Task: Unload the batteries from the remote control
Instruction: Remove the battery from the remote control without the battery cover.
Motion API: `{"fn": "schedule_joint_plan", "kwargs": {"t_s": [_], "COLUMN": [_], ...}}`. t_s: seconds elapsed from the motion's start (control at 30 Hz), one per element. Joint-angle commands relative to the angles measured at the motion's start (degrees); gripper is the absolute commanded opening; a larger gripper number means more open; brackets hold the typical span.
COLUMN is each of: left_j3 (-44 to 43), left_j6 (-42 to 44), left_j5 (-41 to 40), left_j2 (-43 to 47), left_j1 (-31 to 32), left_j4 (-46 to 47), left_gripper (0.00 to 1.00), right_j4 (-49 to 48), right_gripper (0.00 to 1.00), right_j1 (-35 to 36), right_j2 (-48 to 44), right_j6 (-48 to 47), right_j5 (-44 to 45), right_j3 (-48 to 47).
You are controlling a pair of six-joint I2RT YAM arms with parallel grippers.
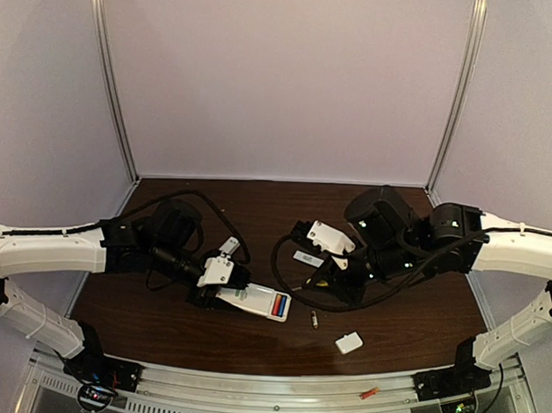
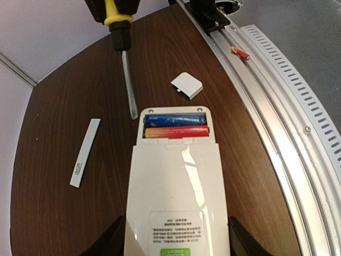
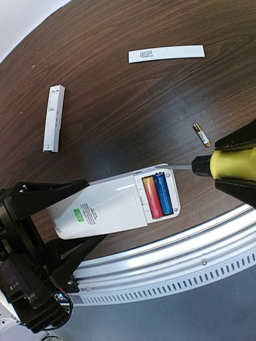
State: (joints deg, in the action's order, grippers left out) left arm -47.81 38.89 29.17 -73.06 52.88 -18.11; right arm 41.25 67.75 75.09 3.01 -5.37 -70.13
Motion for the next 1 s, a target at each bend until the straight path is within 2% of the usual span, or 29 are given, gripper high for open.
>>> {"fn": "schedule_joint_plan", "kwargs": {"t_s": [0.0, 0.97], "left_j3": [-1.06, -0.77], "left_j6": [-0.57, -0.22], "left_j5": [1.28, 1.23], "left_j2": [0.57, 1.35], "left_j1": [0.12, 0.11], "left_j4": [1.32, 1.34], "left_gripper": [0.00, 0.00], "right_j4": [-1.20, -0.99], "right_gripper": [0.00, 0.00], "right_j1": [0.06, 0.31], "right_j2": [-0.86, 1.62], "right_j6": [0.31, 0.27], "right_j5": [-0.69, -0.02], "right_j3": [0.13, -0.54]}}
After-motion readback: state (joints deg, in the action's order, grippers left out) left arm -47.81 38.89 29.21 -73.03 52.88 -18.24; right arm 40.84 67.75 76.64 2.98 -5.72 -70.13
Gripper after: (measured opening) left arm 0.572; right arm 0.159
